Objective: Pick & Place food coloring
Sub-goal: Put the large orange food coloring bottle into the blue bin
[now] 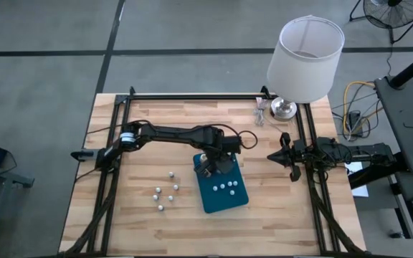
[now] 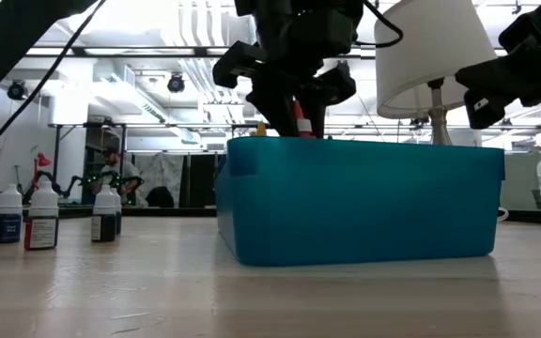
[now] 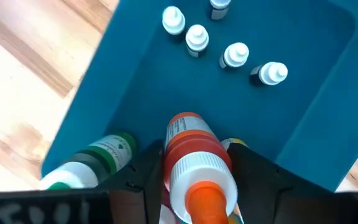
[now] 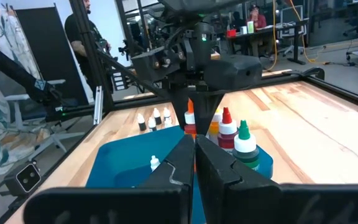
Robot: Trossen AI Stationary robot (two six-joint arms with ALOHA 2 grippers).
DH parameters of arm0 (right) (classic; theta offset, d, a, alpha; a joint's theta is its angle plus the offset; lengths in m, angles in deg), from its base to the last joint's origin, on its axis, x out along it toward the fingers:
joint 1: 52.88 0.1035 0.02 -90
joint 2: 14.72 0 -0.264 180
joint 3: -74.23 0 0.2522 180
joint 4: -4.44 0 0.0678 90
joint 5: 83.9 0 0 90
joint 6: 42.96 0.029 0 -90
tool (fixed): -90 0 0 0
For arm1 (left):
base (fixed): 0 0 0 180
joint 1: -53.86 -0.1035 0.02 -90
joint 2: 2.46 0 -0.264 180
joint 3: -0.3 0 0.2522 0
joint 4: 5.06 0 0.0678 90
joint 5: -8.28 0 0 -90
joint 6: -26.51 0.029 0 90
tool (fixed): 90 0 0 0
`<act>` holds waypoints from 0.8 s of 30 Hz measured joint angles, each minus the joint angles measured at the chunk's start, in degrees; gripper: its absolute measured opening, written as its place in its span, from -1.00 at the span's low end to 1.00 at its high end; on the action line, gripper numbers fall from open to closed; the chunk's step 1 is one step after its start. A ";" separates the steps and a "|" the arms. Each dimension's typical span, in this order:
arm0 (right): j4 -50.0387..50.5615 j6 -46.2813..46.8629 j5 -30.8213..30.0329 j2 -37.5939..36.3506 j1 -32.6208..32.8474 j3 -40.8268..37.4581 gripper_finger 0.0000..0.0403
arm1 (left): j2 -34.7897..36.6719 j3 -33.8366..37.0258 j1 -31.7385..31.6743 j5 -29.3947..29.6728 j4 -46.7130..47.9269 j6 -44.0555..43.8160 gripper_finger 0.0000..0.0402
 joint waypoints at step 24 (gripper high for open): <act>-0.02 0.00 0.01 0.00 -0.02 0.00 -0.96 | -0.02 2.47 0.07 1.74 -5.63 -1.50 -0.34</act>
